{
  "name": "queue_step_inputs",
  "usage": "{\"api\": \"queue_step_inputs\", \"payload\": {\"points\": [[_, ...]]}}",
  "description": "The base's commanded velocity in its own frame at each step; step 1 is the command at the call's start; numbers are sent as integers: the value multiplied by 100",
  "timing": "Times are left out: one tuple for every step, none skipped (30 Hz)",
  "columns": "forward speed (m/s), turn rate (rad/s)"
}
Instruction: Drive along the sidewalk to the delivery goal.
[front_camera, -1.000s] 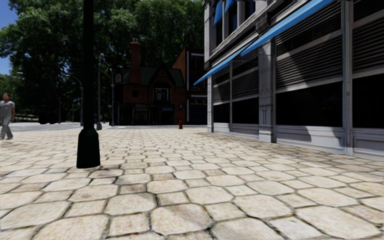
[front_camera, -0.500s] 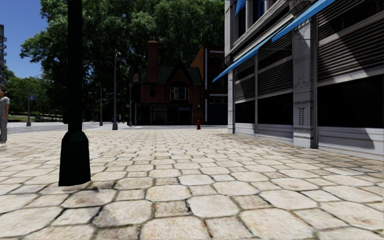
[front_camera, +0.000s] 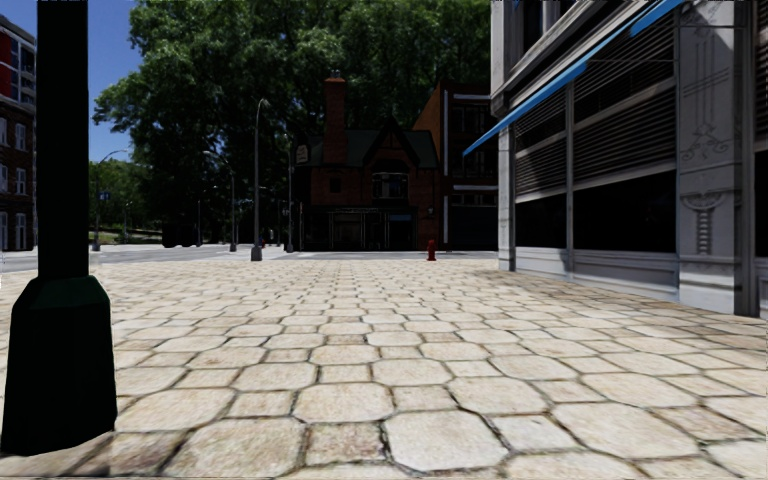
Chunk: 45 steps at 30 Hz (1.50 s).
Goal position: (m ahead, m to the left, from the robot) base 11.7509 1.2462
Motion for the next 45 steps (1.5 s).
{"api": "queue_step_inputs", "payload": {"points": [[200,31],[200,31],[200,31],[200,31],[200,31],[200,31],[200,31],[200,31],[200,31],[200,31],[200,31],[200,31],[200,31],[200,30],[200,20],[200,15],[200,15],[200,11],[200,3],[200,3],[200,0],[200,0],[200,0],[200,0],[200,0],[200,0],[200,0],[200,0],[200,0],[200,0],[200,0],[200,0],[200,0],[200,0],[200,0],[200,0],[200,0],[200,0],[200,0],[200,0],[200,0],[200,0],[200,0],[200,0],[200,0]]}}
